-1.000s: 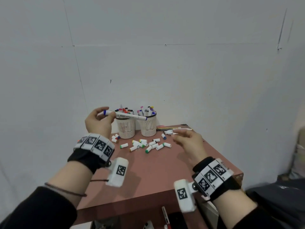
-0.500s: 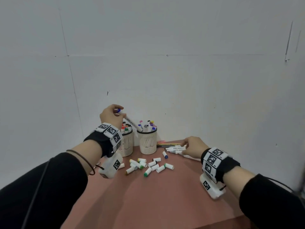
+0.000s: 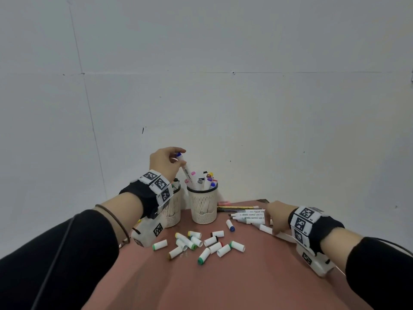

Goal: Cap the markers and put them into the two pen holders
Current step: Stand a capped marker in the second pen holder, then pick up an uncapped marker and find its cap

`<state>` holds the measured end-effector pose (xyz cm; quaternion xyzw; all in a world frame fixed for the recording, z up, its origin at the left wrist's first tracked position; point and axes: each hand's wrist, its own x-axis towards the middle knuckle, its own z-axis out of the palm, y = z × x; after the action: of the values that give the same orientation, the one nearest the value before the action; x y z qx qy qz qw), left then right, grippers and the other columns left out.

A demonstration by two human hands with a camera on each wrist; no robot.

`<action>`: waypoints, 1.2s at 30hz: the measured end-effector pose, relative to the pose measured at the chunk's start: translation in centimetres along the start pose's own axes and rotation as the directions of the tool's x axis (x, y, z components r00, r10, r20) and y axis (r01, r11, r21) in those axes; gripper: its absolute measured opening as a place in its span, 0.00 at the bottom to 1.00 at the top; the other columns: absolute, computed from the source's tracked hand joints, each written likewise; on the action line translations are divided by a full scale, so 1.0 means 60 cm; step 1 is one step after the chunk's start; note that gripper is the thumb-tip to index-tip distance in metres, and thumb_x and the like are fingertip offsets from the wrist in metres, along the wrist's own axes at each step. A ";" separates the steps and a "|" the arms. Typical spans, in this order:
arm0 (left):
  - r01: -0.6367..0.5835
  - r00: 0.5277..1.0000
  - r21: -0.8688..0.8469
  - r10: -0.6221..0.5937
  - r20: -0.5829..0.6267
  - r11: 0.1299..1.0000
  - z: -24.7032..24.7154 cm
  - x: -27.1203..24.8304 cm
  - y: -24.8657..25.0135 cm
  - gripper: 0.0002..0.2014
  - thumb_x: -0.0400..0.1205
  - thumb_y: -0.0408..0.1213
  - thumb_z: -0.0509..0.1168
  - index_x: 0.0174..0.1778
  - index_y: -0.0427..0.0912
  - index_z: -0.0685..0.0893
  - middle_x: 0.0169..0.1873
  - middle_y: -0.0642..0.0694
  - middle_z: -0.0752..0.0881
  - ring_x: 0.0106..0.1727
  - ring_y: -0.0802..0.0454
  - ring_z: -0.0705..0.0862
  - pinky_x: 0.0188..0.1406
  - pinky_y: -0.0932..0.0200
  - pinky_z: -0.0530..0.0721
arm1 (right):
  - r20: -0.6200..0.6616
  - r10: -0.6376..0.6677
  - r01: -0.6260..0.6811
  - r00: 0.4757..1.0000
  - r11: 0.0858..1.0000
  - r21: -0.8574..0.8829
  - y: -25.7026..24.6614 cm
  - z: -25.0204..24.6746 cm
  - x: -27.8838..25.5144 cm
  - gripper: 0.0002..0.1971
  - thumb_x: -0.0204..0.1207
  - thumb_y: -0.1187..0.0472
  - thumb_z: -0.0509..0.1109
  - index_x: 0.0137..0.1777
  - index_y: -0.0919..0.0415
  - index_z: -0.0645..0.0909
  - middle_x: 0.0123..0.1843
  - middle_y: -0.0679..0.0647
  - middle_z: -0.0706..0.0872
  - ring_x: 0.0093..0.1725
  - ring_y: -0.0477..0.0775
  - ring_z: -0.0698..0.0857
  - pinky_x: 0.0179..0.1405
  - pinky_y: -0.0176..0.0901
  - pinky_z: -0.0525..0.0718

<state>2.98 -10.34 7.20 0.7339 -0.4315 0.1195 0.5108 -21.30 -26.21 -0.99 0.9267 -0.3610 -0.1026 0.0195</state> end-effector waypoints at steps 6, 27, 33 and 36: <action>-0.022 0.995 0.034 0.018 0.103 0.999 0.051 -0.002 -0.018 0.14 0.78 0.30 0.70 0.59 0.45 0.87 0.44 0.44 0.88 0.30 0.60 0.79 0.33 0.79 0.73 | 0.050 -0.078 0.081 0.996 0.995 -0.058 0.003 0.009 0.006 0.19 0.73 0.61 0.74 0.64 0.60 0.81 0.64 0.56 0.82 0.57 0.52 0.80 0.46 0.34 0.71; -0.148 0.951 0.195 0.085 0.296 0.970 0.046 -0.071 -0.049 0.17 0.78 0.26 0.61 0.60 0.40 0.84 0.49 0.47 0.85 0.44 0.55 0.81 0.49 0.64 0.78 | -0.246 -0.103 0.261 0.964 0.181 0.948 -0.059 -0.047 -0.124 0.12 0.73 0.75 0.71 0.56 0.66 0.82 0.43 0.64 0.88 0.36 0.51 0.87 0.36 0.37 0.85; -0.230 0.764 0.395 -0.086 0.639 0.890 0.012 -0.121 -0.075 0.12 0.77 0.32 0.69 0.56 0.42 0.87 0.52 0.47 0.87 0.47 0.56 0.82 0.48 0.64 0.81 | -0.130 -0.043 0.113 0.991 -0.285 0.952 -0.079 -0.011 -0.157 0.10 0.76 0.73 0.67 0.55 0.67 0.82 0.43 0.62 0.90 0.36 0.51 0.89 0.45 0.43 0.84; -0.297 0.663 0.462 -0.168 0.729 0.836 0.005 -0.147 -0.079 0.13 0.78 0.34 0.69 0.58 0.41 0.87 0.54 0.46 0.87 0.54 0.52 0.84 0.51 0.64 0.80 | -0.051 -0.062 0.013 0.997 -0.494 0.869 -0.095 0.011 -0.172 0.10 0.78 0.72 0.65 0.58 0.70 0.80 0.41 0.61 0.90 0.35 0.52 0.89 0.33 0.41 0.88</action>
<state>1.18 -5.59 -1.47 0.8138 -0.5760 -0.0547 0.0534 -25.03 -15.04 -0.43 0.4949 -0.2355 0.2464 -0.7993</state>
